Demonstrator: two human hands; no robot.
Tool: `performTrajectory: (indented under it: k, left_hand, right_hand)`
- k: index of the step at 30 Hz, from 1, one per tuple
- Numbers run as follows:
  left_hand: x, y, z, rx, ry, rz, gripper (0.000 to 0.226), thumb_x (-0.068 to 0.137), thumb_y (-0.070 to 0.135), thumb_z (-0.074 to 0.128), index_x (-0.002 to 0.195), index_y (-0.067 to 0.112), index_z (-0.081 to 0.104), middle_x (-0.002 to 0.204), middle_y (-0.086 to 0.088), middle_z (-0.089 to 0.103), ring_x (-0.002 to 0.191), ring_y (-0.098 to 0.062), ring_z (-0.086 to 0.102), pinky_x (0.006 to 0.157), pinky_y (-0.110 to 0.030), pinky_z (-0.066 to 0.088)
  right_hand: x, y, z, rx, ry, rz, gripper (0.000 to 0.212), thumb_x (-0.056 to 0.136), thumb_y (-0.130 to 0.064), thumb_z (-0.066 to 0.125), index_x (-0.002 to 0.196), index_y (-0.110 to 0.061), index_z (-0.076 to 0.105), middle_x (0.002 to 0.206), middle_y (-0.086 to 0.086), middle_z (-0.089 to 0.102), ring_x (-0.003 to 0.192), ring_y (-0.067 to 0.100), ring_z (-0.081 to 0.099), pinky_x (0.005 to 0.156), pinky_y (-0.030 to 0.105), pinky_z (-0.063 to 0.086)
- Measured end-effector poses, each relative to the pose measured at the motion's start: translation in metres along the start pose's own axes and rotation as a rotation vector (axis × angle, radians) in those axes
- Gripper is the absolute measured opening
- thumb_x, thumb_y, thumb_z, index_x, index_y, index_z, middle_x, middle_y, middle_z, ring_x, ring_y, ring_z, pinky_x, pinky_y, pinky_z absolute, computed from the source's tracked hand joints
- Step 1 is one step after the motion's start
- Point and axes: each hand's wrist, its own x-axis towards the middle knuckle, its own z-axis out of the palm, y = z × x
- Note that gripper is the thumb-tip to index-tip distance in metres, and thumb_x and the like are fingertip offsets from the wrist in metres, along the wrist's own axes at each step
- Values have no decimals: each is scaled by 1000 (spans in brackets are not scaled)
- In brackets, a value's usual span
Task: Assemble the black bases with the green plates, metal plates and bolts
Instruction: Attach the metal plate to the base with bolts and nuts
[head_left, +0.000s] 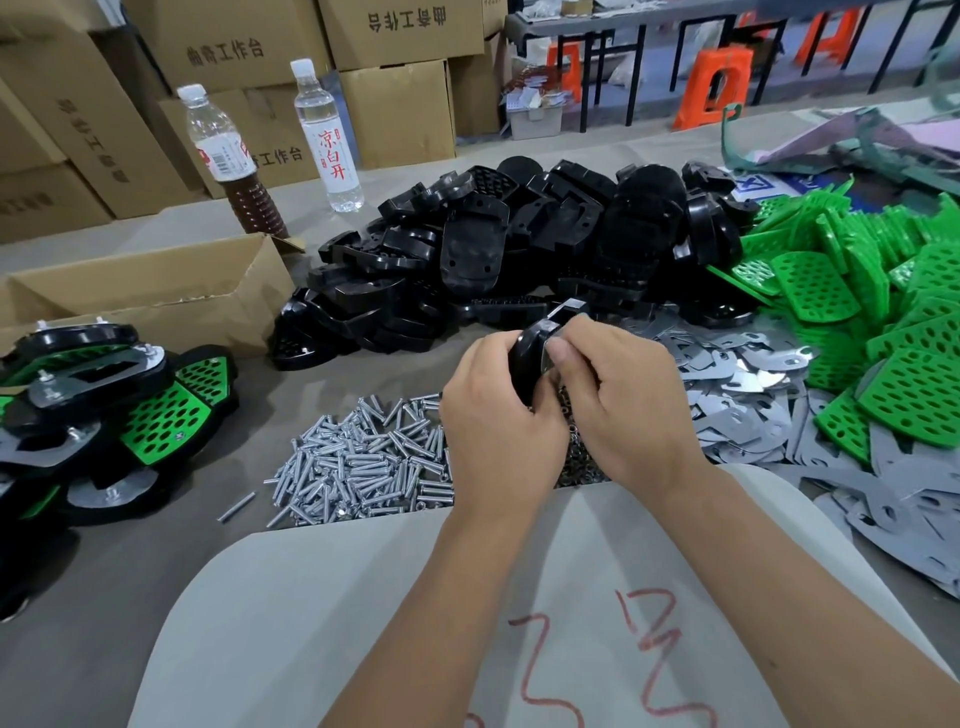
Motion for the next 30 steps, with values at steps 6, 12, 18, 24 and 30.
performTrajectory:
  k: [6,12,18,24,30]
  left_hand:
    - [1,1,0,-12,13,-18,10,90,12,75,97,9,69,87,1,68,81,-18,62,74,-34,49]
    - [0,0,1,7,0,-22,11,89,14,75,98,11,69,88,2,68,82,-16,61,74,-26,45]
    - [-3,2,3,20,-11,50,13,95,20,73,102,10,68,92,2,66,83,-10,55,74,-10,39]
    - [-7,9,6,56,-41,151,23,88,8,77,109,1,70,98,-8,69,89,-20,61,77,-19,42]
    - [-7,9,5,30,-18,112,21,92,14,78,108,4,72,97,-6,69,87,-20,62,77,-18,43]
  right_hand:
    - [-1,-1,0,-12,-24,-9,17,104,-19,53,88,-13,52,80,-11,52,72,18,49,65,44,45]
    - [1,0,1,-2,-9,11,10,103,-17,53,94,-13,54,89,-8,55,77,19,52,68,47,47]
    - [-1,1,5,-37,57,20,23,108,-20,40,88,-13,46,83,-6,47,70,18,42,62,41,39]
    - [3,4,3,4,137,99,36,110,-24,39,75,-17,34,61,-9,35,56,14,35,55,29,27]
    - [3,6,1,68,79,91,34,111,-26,39,78,-18,38,64,-9,41,60,13,42,57,31,33]
